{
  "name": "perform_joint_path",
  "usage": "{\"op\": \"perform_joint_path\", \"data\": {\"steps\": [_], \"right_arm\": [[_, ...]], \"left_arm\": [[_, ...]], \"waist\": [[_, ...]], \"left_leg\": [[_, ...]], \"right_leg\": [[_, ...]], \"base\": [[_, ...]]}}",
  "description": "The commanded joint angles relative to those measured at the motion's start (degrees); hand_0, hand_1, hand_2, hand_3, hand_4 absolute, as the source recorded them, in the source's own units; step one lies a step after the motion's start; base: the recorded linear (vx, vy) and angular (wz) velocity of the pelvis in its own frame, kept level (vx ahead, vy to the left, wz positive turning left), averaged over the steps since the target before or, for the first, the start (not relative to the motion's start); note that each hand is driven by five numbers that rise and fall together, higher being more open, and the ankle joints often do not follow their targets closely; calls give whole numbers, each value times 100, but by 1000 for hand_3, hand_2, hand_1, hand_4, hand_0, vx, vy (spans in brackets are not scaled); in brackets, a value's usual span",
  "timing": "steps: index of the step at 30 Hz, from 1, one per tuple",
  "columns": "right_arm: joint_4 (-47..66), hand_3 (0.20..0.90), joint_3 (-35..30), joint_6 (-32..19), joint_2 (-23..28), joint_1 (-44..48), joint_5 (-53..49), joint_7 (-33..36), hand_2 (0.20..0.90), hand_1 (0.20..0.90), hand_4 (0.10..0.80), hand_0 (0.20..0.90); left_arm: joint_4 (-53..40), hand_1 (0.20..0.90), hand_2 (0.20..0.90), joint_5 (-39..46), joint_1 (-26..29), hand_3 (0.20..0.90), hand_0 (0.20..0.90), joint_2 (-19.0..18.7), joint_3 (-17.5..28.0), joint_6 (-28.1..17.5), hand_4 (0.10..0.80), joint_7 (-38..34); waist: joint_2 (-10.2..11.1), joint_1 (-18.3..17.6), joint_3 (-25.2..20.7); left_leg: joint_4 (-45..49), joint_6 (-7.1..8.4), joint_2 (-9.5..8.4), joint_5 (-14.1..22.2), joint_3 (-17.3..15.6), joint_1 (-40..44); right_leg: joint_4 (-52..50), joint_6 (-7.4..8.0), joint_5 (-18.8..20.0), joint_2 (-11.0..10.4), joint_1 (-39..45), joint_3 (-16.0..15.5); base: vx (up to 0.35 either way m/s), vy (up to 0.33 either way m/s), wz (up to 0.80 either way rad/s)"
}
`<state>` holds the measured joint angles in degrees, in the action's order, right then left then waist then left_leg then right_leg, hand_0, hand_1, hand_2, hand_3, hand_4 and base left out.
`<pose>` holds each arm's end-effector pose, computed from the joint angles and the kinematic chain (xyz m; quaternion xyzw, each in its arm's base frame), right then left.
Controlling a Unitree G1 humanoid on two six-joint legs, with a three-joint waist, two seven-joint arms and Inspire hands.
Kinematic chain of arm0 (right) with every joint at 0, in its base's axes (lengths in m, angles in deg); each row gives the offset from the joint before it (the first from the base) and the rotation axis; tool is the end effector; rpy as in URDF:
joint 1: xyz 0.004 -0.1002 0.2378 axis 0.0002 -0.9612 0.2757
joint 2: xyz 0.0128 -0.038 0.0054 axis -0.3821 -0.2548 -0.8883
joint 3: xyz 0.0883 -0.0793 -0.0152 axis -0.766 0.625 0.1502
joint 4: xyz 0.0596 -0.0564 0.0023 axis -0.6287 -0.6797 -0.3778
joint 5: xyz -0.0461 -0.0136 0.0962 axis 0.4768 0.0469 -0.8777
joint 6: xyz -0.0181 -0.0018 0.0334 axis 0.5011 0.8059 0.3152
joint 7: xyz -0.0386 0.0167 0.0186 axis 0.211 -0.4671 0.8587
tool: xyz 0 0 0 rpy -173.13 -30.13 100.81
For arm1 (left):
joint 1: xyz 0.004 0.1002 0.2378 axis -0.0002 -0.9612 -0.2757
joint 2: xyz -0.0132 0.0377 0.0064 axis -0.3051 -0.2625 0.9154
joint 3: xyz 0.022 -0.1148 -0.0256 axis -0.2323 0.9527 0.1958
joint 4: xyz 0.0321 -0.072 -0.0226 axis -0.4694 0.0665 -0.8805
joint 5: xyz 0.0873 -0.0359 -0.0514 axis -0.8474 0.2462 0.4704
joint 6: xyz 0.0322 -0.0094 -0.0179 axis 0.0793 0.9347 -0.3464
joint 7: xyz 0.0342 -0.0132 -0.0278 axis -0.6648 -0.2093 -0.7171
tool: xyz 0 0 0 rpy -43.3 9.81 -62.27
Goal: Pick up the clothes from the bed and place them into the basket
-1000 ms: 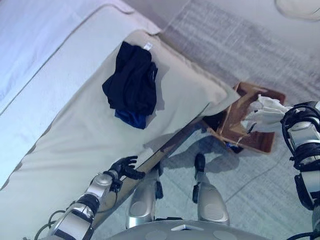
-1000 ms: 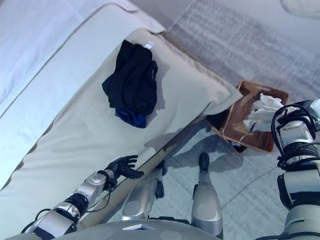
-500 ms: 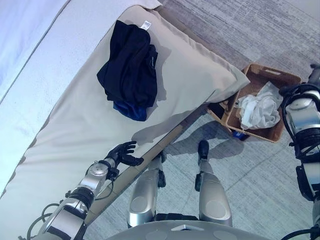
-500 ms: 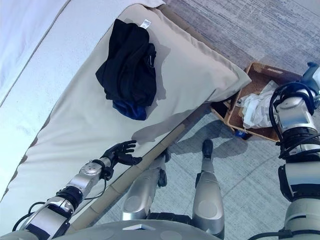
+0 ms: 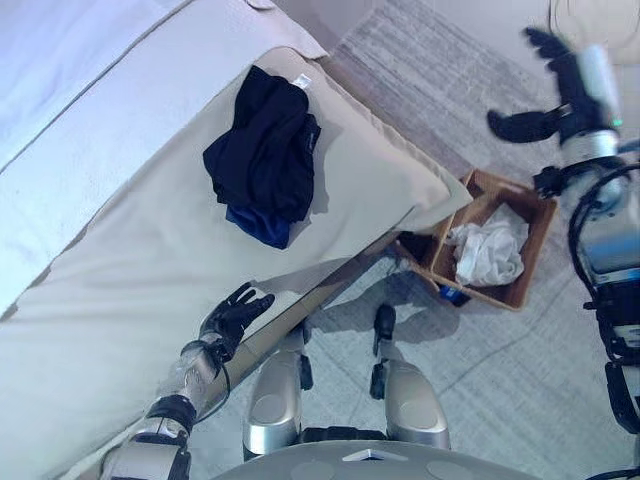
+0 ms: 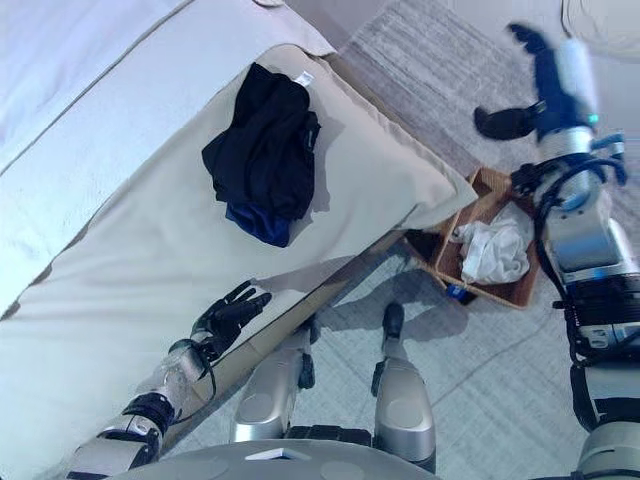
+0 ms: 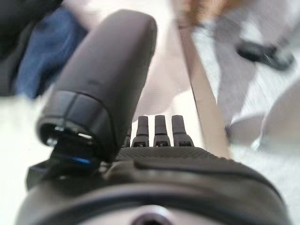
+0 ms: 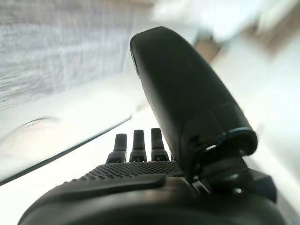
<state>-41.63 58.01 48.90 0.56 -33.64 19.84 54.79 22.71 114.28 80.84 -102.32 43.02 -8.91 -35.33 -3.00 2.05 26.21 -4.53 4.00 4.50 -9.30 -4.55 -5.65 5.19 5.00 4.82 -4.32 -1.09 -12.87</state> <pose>0.3007 -0.2851 0.1957 -0.4912 -0.1190 -0.1052 0.8565 0.1775 0.2307 -0.0923 -0.2665 0.3258 0.1004 0.9015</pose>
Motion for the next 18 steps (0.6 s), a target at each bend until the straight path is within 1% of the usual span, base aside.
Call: {"op": "perform_joint_path", "data": {"steps": [1,3,4,5,7,8,10,12,13,18], "right_arm": [[-56,900,319,-673,-12,444,825,180,900,900,800,900],[-169,900,577,-645,-86,692,1170,297,900,900,800,900],[-176,900,589,-646,-89,707,1170,299,900,900,800,900],[-347,900,898,-448,-198,1008,1340,458,900,900,800,900],[-543,900,1092,-282,-289,1228,1497,484,900,900,800,900],[-545,900,1095,-283,-289,1231,1497,484,900,900,800,900],[-1015,900,1452,181,-478,1576,1592,520,900,900,800,900],[-1073,900,1489,256,-501,1617,1602,471,900,900,800,900],[-1262,900,1601,459,-556,1715,1616,408,900,900,800,900],[-1263,900,1603,459,-556,1717,1616,409,900,900,800,900]], "left_arm": [[351,900,900,838,-606,900,900,-259,-38,-5,800,89],[383,900,900,1120,-566,900,900,-277,51,96,800,-56],[383,900,900,1120,-564,900,900,-276,57,97,800,-56],[419,900,900,1231,-500,900,900,-321,85,177,800,-174],[446,900,900,1089,-495,900,900,-352,135,223,800,-177],[446,900,900,1089,-495,900,900,-351,136,223,800,-177],[430,900,900,794,-520,900,900,-498,90,311,800,-232],[431,900,900,816,-519,900,900,-521,92,330,800,-241],[434,900,900,826,-510,900,900,-578,94,369,800,-254],[434,900,900,826,-510,900,900,-578,94,369,800,-254]], "waist": [[473,459,-972],[510,601,-930],[509,590,-927],[536,787,-857],[543,921,-801],[543,918,-800],[584,1243,-709],[586,1272,-694],[590,1363,-657],[590,1361,-657]], "left_leg": [[696,-194,-481,1086,164,88],[836,-242,-538,1134,295,17],[844,-242,-539,1137,300,13],[927,-291,-592,1152,443,-59],[951,-332,-650,1158,581,-81],[951,-332,-650,1158,582,-80],[965,-413,-736,1137,803,-144],[969,-420,-743,1132,829,-156],[968,-446,-763,1120,895,-182],[968,-446,-763,1120,896,-183]], "right_leg": [[-589,-244,-604,-69,-150,-501],[-666,-256,-641,-106,-139,-563],[-669,-256,-645,-108,-139,-568],[-770,-278,-691,-137,-125,-658],[-868,-284,-746,-161,-90,-747],[-868,-284,-747,-161,-89,-749],[-1057,-262,-814,-225,-39,-967],[-1082,-256,-821,-235,-37,-991],[-1157,-238,-839,-261,-40,-1049],[-1157,-238,-839,-262,-40,-1050]], "base": [[138,112,45],[85,80,52],[98,92,48],[100,73,40],[112,76,52],[141,83,59],[157,51,52],[73,21,54],[63,29,42],[9,4,17]]}}
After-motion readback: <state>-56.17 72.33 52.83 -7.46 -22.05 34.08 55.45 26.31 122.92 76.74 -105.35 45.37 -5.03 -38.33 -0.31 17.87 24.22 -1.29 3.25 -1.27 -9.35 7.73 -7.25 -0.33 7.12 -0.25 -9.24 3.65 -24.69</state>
